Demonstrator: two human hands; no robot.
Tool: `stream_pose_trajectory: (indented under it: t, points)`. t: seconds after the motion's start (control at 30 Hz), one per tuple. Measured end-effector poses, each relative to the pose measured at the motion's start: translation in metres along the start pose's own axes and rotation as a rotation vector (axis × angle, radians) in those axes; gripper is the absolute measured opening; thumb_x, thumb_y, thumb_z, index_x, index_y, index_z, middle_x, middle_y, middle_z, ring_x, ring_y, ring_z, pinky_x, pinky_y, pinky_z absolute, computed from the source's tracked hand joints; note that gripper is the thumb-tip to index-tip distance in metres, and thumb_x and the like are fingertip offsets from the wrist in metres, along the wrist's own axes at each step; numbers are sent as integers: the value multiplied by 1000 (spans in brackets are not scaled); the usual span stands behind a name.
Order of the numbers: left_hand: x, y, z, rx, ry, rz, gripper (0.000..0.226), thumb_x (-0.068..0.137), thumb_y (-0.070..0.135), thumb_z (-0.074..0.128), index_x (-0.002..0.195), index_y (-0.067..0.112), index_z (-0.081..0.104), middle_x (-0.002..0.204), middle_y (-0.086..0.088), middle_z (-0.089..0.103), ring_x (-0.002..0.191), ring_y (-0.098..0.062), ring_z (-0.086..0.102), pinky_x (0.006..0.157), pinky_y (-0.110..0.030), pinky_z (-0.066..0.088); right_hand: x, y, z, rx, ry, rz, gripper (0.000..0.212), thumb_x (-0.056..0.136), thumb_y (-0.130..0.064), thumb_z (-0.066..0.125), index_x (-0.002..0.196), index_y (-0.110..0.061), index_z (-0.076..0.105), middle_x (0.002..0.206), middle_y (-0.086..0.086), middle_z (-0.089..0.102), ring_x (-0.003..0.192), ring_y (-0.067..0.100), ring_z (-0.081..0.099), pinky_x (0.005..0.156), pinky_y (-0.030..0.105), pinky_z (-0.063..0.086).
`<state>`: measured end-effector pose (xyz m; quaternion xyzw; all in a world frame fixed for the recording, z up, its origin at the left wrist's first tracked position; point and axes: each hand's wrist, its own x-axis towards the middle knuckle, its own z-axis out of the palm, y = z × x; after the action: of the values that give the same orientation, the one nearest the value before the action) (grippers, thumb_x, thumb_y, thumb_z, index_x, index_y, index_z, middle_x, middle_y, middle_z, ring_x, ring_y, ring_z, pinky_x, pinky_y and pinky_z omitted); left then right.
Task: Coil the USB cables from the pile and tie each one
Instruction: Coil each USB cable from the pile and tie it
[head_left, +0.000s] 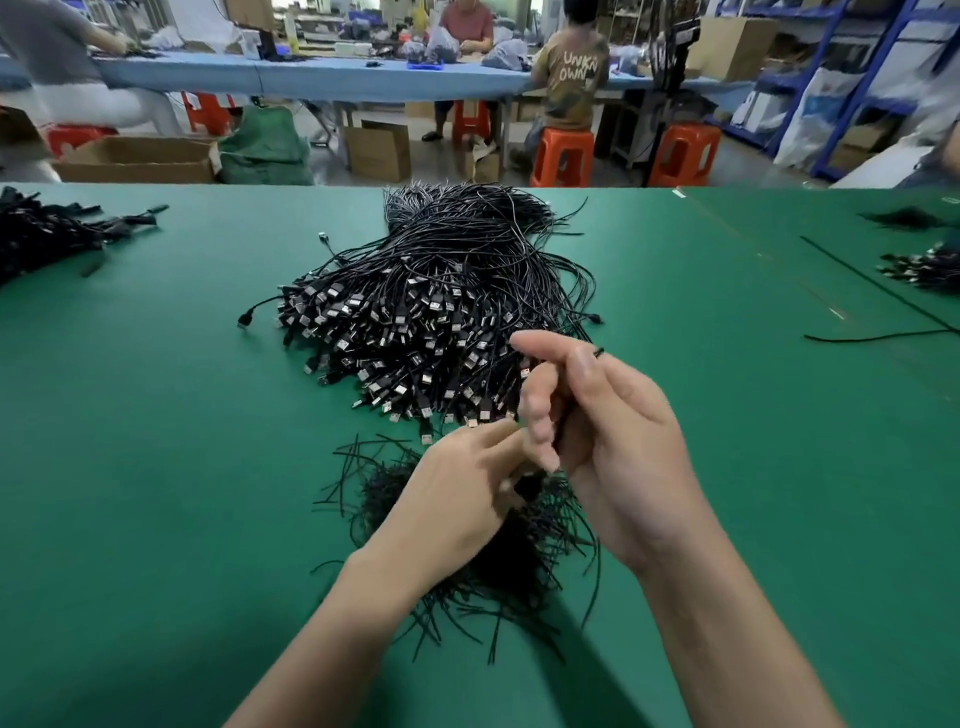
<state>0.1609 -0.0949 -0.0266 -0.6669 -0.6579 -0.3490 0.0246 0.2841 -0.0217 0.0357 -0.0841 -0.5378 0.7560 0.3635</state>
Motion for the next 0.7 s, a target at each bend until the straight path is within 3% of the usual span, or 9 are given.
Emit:
stream_pose_trajectory:
  t: [0.1,0.17,0.27,0.37,0.47,0.53,0.6,0.7]
  points:
    - [1,1,-6,34,-5,20,40,91,5,53,127,15,67,107,-7,72,89,-27,66,78,-38,57,9,-5,-3,-316,72,-163,33,111,-15,34,116,-6,66,84,6,71,73,17,65,66,27,56]
    - [1,-1,-15,63,7,61,30,99,14,48,121,18,68,92,3,64,80,-15,55,72,-33,47,13,-7,-10,-608,112,-245,31,111,-15,35,115,-11,65,89,3,75,82,14,72,78,29,59]
    - [6,-4,-34,88,80,81,30,105,31,49,114,18,75,85,9,59,75,-12,53,73,-29,44,14,-8,-23,-932,134,-258,26,110,-18,37,115,-20,63,94,-5,74,91,11,73,86,30,58]
    - [13,-5,-51,84,157,120,28,104,36,55,104,19,78,82,11,56,75,-9,51,72,-29,44,14,-8,-32,-985,113,-185,26,110,-18,38,110,-25,63,89,-8,73,85,8,73,80,30,59]
    - [26,-2,-62,-10,168,145,23,102,34,62,95,17,77,81,11,55,77,-6,51,72,-25,45,10,-2,-28,-1087,42,-98,30,110,-30,41,90,-32,64,67,-12,63,57,6,58,59,24,45]
    - [35,-2,-66,-52,157,148,20,97,35,69,90,17,76,80,8,56,76,-9,53,71,-26,45,6,3,-24,-1000,5,-41,46,109,-46,35,76,-33,63,57,-10,49,52,6,43,56,24,35]
    - [40,-6,-65,-110,182,108,22,90,38,77,82,18,74,76,6,55,72,-13,51,66,-26,42,1,3,-22,-735,-89,132,65,104,-61,23,74,-27,69,54,-9,39,51,9,33,51,21,30]
    - [40,-10,-51,-293,208,34,20,89,33,77,79,17,74,78,8,57,73,-10,54,67,-19,40,-3,0,-23,-302,-287,371,59,105,-55,30,78,-19,68,51,-6,33,49,14,24,49,24,25]
